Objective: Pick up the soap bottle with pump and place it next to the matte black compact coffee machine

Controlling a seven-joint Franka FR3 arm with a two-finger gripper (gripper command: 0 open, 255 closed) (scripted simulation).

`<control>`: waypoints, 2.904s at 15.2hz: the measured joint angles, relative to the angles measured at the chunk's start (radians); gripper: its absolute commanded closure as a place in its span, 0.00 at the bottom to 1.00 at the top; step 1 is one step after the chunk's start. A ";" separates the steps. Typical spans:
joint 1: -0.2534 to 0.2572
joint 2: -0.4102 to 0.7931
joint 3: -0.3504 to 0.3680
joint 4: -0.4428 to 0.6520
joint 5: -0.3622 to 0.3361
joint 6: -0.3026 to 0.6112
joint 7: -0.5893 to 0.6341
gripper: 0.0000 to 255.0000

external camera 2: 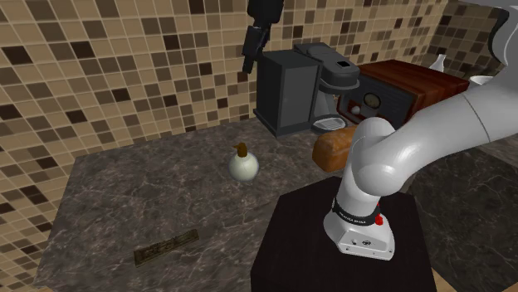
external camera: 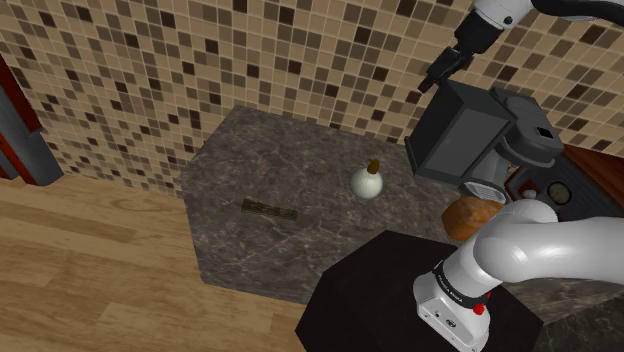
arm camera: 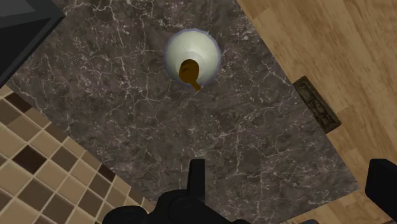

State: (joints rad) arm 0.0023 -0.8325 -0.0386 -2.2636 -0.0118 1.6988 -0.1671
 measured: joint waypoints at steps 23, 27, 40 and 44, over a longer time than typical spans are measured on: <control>-0.038 0.359 -0.116 -0.405 -0.064 0.676 -0.093 0.00; -0.037 0.482 -0.136 -0.418 -0.063 0.798 -0.110 0.00; -0.026 0.611 -0.153 -0.442 -0.043 0.950 -0.130 0.00; -0.026 0.611 -0.153 -0.442 -0.043 0.951 -0.130 1.00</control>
State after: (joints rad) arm -0.0240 -0.2212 -0.1917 -2.7060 -0.0552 2.6493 -0.2975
